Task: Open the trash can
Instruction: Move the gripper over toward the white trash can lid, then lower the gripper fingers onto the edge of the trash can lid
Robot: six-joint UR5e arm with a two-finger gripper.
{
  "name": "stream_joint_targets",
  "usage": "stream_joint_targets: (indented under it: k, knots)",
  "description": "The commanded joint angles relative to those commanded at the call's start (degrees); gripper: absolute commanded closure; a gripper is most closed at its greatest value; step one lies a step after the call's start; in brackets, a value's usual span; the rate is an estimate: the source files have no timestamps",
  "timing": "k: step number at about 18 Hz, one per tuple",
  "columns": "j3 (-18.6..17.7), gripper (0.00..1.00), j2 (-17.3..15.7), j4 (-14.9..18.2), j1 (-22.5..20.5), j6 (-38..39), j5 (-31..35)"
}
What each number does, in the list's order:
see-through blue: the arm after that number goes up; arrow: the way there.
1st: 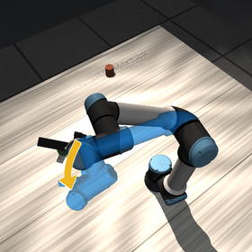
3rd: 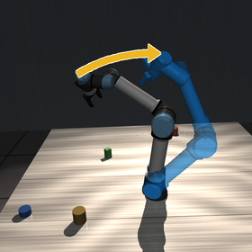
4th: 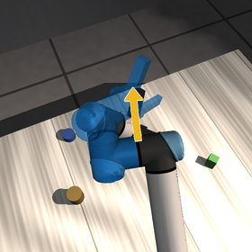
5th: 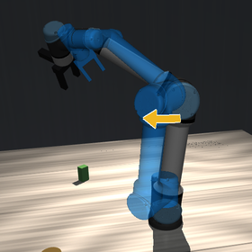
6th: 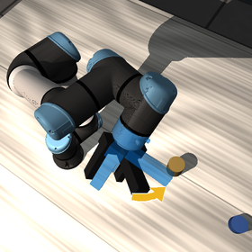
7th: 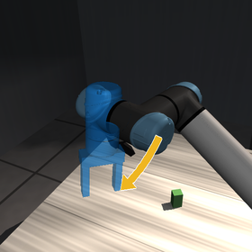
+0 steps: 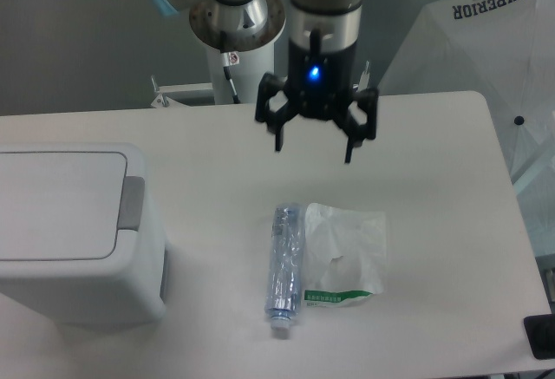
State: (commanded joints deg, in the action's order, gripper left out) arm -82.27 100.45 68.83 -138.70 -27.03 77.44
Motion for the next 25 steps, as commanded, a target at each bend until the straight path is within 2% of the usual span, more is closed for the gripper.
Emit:
stream_joint_targets:
  k: [1,3,5,8,10,15,25]
  knots:
    - [0.26,0.00,0.79,-1.05,0.88,4.66,-0.09]
    - [0.44,0.00,1.33,-3.25,2.81,8.73,-0.27]
    - [0.53,0.00,1.15,-3.35,3.61,9.62,-0.88]
    - [0.44,0.00,0.89,-3.61,4.66,15.49,-6.49]
    - [0.36,0.00,0.98,-4.14,5.63,17.79,-7.12]
    - [0.09,0.00,0.89,-4.14,8.09,18.33,-7.13]
    - [-0.88,0.00,0.89,-4.14,8.62,18.24,-7.12]
